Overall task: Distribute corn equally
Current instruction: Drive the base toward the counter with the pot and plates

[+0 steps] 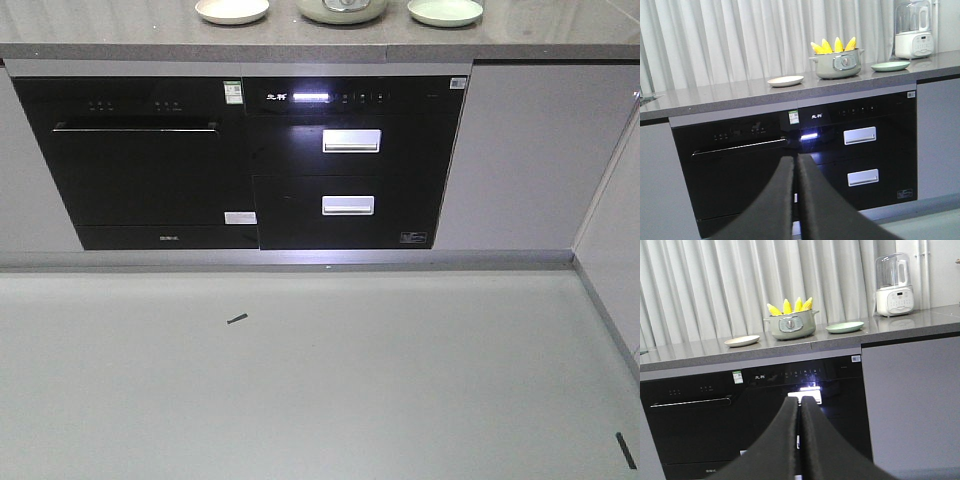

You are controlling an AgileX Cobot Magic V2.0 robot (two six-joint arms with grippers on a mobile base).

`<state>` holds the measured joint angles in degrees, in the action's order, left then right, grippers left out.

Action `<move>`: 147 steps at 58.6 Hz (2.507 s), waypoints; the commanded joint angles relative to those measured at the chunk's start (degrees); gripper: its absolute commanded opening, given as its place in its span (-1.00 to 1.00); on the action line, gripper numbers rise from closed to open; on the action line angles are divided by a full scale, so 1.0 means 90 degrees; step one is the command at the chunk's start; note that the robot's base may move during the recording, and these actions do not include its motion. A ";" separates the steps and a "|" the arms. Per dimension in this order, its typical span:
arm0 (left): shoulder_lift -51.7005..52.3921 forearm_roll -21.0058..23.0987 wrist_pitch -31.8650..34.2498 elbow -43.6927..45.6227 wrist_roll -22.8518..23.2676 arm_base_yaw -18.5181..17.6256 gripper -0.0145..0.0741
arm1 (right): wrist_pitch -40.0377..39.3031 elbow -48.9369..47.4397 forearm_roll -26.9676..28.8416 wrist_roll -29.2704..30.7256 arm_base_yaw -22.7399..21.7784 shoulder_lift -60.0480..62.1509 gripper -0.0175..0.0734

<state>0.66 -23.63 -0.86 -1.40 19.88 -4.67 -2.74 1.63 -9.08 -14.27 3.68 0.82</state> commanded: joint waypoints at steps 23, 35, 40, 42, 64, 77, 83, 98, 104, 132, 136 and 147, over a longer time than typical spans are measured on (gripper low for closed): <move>0.0091 0.0013 0.0442 0.0185 0.0036 -0.0008 -0.69 | -0.0457 0.0115 -0.0060 0.0078 -0.0029 0.0027 -0.62; 0.0091 0.0013 0.0442 0.0185 0.0036 -0.0008 -0.69 | -0.0457 0.0115 -0.0060 0.0078 -0.0029 0.0027 -0.62; 0.0091 0.0013 0.0442 0.0185 0.0036 -0.0008 -0.69 | -0.0457 0.0115 -0.0060 0.0078 -0.0029 0.0027 -0.62; 0.0091 0.0013 0.0442 0.0185 0.0036 -0.0008 -0.69 | -0.0457 0.0115 -0.0060 0.0078 -0.0029 0.0027 -0.62; 0.0091 0.0013 0.0442 0.0185 0.0036 -0.0008 -0.69 | -0.0457 0.0115 -0.0060 0.0078 -0.0029 0.0027 -0.62; 0.0091 0.0013 0.0442 0.0185 0.0036 -0.0008 -0.69 | -0.0457 0.0115 -0.0060 0.0078 -0.0029 0.0027 -0.62; 0.0091 0.0013 0.0442 0.0185 0.0036 -0.0008 -0.69 | -0.0457 0.0115 -0.0060 0.0078 -0.0029 0.0027 -0.62; 0.0091 0.0013 0.0442 0.0185 0.0036 -0.0008 -0.69 | -0.0457 0.0115 -0.0060 0.0078 -0.0029 0.0027 -0.62; 0.0091 0.0013 0.0442 0.0185 0.0036 -0.0008 -0.69 | -0.0457 0.0115 -0.0060 0.0078 -0.0029 0.0027 -0.62; 0.0091 0.0013 0.0442 0.0185 0.0036 -0.0008 -0.69 | -0.0457 0.0115 -0.0060 0.0078 -0.0029 0.0027 -0.62; 0.0091 0.0013 0.0442 0.0185 0.0036 -0.0008 -0.69 | -0.0457 0.0115 -0.0060 0.0078 -0.0029 0.0027 -0.62; 0.0091 0.0013 0.0442 0.0185 0.0036 -0.0008 -0.69 | -0.0457 0.0115 -0.0060 0.0078 -0.0029 0.0027 -0.62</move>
<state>0.66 -23.63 -0.86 -1.40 19.88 -4.67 -2.74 1.63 -9.08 -14.27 3.68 0.82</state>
